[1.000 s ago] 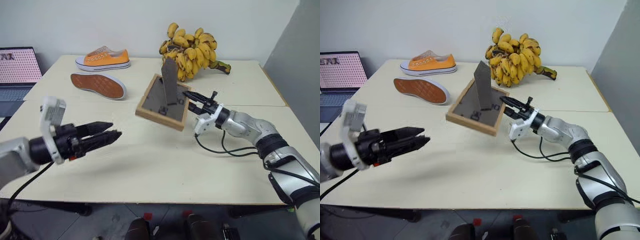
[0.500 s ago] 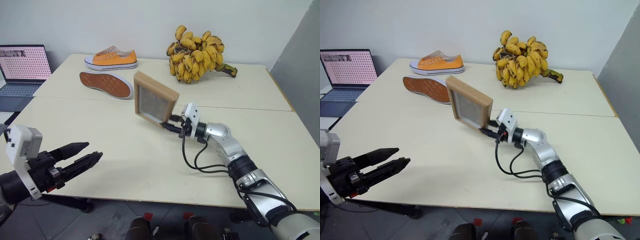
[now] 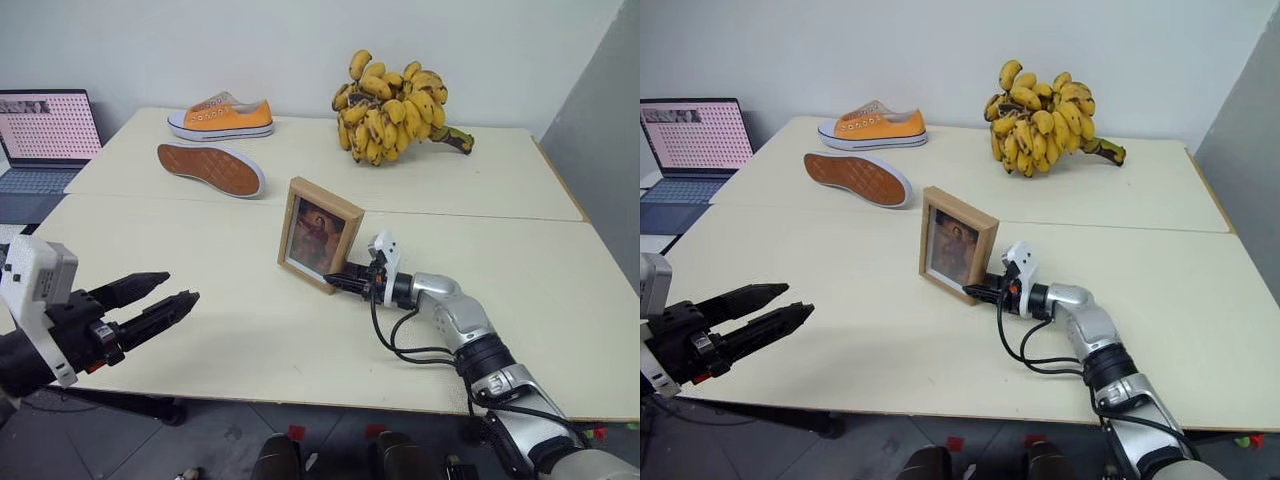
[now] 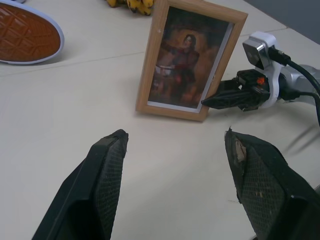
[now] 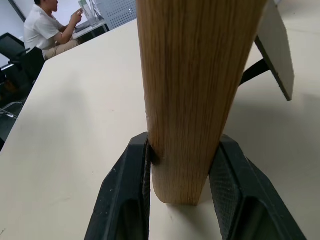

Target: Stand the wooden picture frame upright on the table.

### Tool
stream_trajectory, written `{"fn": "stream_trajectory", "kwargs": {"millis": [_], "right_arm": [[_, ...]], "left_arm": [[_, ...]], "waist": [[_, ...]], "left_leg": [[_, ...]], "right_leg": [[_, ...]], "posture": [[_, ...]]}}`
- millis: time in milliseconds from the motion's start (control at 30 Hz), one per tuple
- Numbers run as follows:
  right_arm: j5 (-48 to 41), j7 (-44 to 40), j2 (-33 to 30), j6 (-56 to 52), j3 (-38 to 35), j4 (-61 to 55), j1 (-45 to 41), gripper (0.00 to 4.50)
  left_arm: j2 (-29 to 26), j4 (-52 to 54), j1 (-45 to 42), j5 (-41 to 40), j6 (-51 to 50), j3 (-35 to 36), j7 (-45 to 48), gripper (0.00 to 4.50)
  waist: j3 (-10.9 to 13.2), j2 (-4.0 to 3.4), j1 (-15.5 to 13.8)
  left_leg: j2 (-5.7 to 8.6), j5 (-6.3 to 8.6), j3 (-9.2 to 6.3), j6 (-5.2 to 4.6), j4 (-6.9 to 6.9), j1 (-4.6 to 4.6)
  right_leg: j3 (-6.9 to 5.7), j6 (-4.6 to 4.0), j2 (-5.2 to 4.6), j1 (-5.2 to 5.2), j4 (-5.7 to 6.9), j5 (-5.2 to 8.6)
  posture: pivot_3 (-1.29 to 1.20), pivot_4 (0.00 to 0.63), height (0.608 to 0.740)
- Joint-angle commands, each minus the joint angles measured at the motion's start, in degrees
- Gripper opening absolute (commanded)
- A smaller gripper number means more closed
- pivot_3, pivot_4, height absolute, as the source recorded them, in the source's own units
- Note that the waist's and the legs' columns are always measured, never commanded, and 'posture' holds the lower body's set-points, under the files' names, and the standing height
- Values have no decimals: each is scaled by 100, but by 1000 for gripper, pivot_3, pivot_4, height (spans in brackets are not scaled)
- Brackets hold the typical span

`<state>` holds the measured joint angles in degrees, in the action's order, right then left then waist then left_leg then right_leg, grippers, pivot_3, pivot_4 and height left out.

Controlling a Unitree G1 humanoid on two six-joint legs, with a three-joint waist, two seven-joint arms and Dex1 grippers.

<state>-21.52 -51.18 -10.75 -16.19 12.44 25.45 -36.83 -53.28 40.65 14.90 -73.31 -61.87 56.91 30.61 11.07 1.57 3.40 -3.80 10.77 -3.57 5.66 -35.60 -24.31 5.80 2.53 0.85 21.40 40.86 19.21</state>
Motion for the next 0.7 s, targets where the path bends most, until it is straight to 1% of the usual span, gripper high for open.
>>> {"fn": "stream_trajectory", "kwargs": {"millis": [33,67,100,200,233,300,467,533,567,700], "right_arm": [[-28,13,36,-185,-157,-364,43,1637],[-1,21,26,-203,-154,-395,60,2001],[37,36,14,-196,-149,-427,79,2159],[145,112,-16,-166,-136,-517,125,2911],[178,135,-25,-164,-132,-553,141,2988],[209,154,-42,-183,-135,-647,181,2988],[432,205,-377,-306,-93,-1150,406,2988],[561,48,-1014,-417,-161,-1812,796,2988],[580,-3,-1215,-465,-205,-2041,930,2988],[276,-140,-1926,-888,-483,-3023,1356,2988]], "left_arm": [[-186,-61,-119,-134,195,-121,-53,3329],[-209,-85,-143,-146,209,-148,-64,3338],[-229,-108,-172,-153,222,-184,-75,3338],[-228,-117,-271,-97,330,-332,-144,3338],[-168,-118,-347,-91,403,-416,-250,3338],[-34,-137,-498,-149,524,-595,-512,3338],[304,183,-672,205,890,-1343,-829,3338],[367,247,-716,566,1095,-1825,-665,3338],[386,241,-741,664,1165,-1968,-607,3338],[410,-12,-979,783,1383,-2228,-468,3338]], "waist": [[0,0,2],[0,0,1],[0,0,2],[0,-1,1],[0,0,1],[0,0,-3],[0,1,-12],[0,0,-31],[2,-3,-67],[3,-4,-110]], "left_leg": [[0,0,0,0,1,0],[0,0,1,0,3,0],[0,0,1,0,4,0],[0,0,1,0,6,0],[0,0,2,0,8,0],[0,0,3,0,10,0],[1,-1,4,1,15,-1],[2,-1,5,1,16,-2],[3,-1,3,1,16,-4],[6,-1,7,1,20,-7]], "right_leg": [[0,0,0,0,0,0],[1,0,0,2,0,0],[1,-1,0,2,0,1],[1,0,0,3,-1,2],[2,1,0,3,-2,3],[2,1,0,3,-3,3],[5,2,-1,2,-10,3],[5,2,-1,3,-12,3],[3,2,-1,3,-14,3],[8,7,-5,3,-27,7]], "posture": [[0,150,740],[0,150,740],[0,150,740],[0,150,740],[0,150,740],[0,150,740],[0,150,740],[0,150,740],[0,150,740],[0,150,740]]}}
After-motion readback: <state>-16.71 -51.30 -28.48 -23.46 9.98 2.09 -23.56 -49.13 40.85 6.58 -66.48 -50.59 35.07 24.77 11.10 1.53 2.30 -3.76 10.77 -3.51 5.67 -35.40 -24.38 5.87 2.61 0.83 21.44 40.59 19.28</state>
